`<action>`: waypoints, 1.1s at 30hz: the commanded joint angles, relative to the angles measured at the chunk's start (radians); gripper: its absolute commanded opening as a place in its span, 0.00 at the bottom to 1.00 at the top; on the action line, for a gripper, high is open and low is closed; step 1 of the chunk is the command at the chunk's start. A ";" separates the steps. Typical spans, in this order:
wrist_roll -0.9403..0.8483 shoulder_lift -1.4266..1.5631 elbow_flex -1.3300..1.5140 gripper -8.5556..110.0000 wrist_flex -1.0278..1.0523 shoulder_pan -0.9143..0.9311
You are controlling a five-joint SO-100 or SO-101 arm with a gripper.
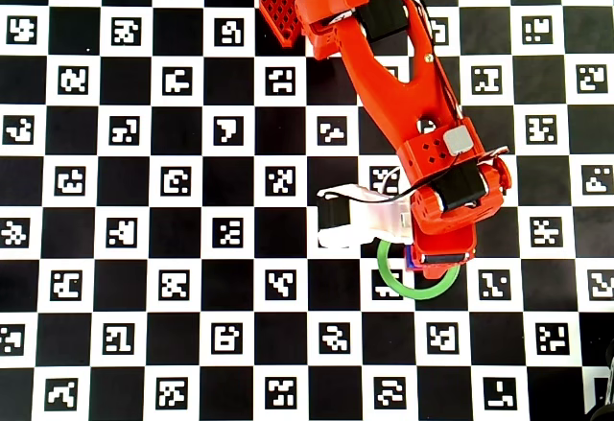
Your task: Grab the red cube then put it in the green circle then put the blue cube on top and finally the orange cube on top
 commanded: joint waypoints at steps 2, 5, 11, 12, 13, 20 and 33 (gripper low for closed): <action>-0.008 0.106 -0.003 0.14 -0.017 0.014; -0.008 0.104 0.000 0.14 -0.018 0.014; -0.002 0.103 0.006 0.15 -0.026 0.012; 0.002 0.103 0.006 0.15 -0.026 0.012; 0.005 0.103 0.006 0.16 -0.026 0.014; 0.002 0.103 0.011 0.22 -0.031 0.014; 0.012 0.126 0.028 0.46 -0.032 0.012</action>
